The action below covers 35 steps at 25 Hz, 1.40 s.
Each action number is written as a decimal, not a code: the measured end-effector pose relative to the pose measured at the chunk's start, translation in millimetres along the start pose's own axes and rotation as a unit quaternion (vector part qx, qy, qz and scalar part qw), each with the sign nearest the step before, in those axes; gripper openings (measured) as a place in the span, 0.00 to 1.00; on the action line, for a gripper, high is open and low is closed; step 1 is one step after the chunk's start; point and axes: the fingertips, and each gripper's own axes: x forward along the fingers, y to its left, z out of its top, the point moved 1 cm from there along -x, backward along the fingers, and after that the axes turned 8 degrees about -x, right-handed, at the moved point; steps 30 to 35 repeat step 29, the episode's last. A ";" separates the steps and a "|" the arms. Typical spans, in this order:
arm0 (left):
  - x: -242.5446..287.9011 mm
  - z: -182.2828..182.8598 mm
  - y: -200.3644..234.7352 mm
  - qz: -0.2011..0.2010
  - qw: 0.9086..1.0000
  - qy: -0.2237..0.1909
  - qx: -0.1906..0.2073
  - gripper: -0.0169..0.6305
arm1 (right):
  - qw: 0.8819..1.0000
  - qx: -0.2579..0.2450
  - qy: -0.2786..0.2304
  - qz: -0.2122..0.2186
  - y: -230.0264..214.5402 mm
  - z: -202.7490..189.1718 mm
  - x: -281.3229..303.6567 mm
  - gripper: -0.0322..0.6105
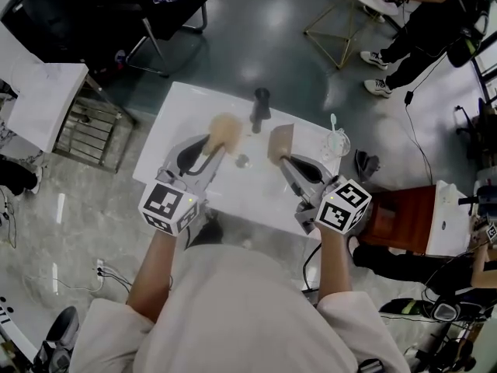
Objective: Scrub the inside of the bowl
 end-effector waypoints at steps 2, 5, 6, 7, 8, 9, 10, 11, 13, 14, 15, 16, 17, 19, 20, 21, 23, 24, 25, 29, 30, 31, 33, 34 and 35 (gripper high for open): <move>-3.9 2.4 -1.0 0.002 1.000 -0.001 0.004 0.19 | 1.000 -0.004 0.004 -0.012 1.9 3.6 -0.9 0.08; -7.3 4.2 -2.8 0.006 1.000 0.006 0.011 0.19 | 0.999 -0.017 0.006 -0.030 4.5 9.2 -2.2 0.08; -8.2 4.6 -3.0 0.007 1.000 0.008 0.011 0.19 | 0.999 -0.025 0.006 -0.036 6.2 11.9 -2.4 0.08; -8.9 5.2 -3.4 0.007 1.000 0.009 0.011 0.19 | 0.999 -0.032 0.005 -0.041 8.1 15.2 -2.8 0.08; -9.5 6.1 -3.9 0.007 1.000 0.009 0.011 0.19 | 0.998 -0.039 0.003 -0.045 9.8 18.5 -3.1 0.08; -10.2 7.0 -4.5 0.007 1.000 0.008 0.011 0.19 | 0.998 -0.045 0.001 -0.050 11.1 21.6 -3.5 0.08; -10.8 8.0 -5.0 0.006 1.000 0.008 0.011 0.19 | 0.997 -0.051 0.001 -0.054 11.8 23.9 -3.8 0.08; -11.3 8.8 -5.6 0.007 1.000 0.007 0.011 0.19 | 0.997 -0.056 0.001 -0.058 11.9 25.4 -4.3 0.08; -12.2 9.7 -6.6 0.007 1.000 0.006 0.011 0.19 | 0.996 -0.058 0.000 -0.063 11.8 26.7 -5.6 0.08; -12.5 10.0 -7.3 0.006 1.000 0.006 0.011 0.19 | 0.996 -0.056 0.000 -0.065 12.0 26.9 -6.6 0.08; -12.9 10.5 -8.0 0.006 1.000 0.006 0.012 0.19 | 0.996 -0.054 0.001 -0.068 12.4 26.9 -7.5 0.08; -13.1 11.0 -8.7 0.005 1.000 0.006 0.012 0.19 | 0.996 -0.053 0.002 -0.069 12.9 26.7 -8.2 0.08; -13.2 11.3 -9.3 0.005 1.000 0.006 0.013 0.19 | 0.996 -0.052 0.002 -0.070 13.4 26.3 -8.7 0.08; -13.5 11.1 -10.2 0.003 1.000 0.007 0.013 0.19 | 0.996 -0.052 0.003 -0.071 14.0 24.6 -9.2 0.08; -13.7 10.7 -10.5 0.003 1.000 0.007 0.013 0.19 | 0.996 -0.052 0.004 -0.072 14.2 23.5 -9.4 0.08; -14.1 10.1 -10.7 0.002 1.000 0.007 0.013 0.19 | 0.996 -0.051 0.005 -0.073 14.2 22.5 -9.6 0.08; -14.6 9.0 -10.6 0.003 1.000 0.009 0.013 0.19 | 0.996 -0.050 0.007 -0.075 14.3 20.6 -9.9 0.08; -14.6 8.7 -10.4 0.004 1.000 0.009 0.013 0.19 | 0.996 -0.049 0.007 -0.075 14.4 20.2 -10.1 0.08; -14.4 8.6 -10.1 0.004 1.000 0.010 0.013 0.19 | 0.996 -0.050 0.007 -0.076 14.5 20.0 -10.3 0.08; -14.1 8.1 -9.5 0.005 1.000 0.012 0.013 0.19 | 0.996 -0.052 0.007 -0.078 14.6 19.9 -10.2 0.08; -14.1 8.1 -9.5 0.005 1.000 0.012 0.013 0.19 | 0.996 -0.052 0.007 -0.078 14.6 19.9 -10.2 0.08; -14.1 8.1 -9.5 0.005 1.000 0.012 0.013 0.19 | 0.996 -0.052 0.007 -0.078 14.6 19.9 -10.2 0.08; -14.1 8.1 -9.5 0.005 1.000 0.012 0.013 0.19 | 0.996 -0.052 0.007 -0.078 14.6 19.9 -10.2 0.08; -14.1 8.1 -9.5 0.005 1.000 0.012 0.013 0.19 | 0.996 -0.052 0.007 -0.078 14.6 19.9 -10.2 0.08; -14.1 8.1 -9.5 0.005 1.000 0.012 0.013 0.19 | 0.996 -0.052 0.007 -0.078 14.6 19.9 -10.2 0.08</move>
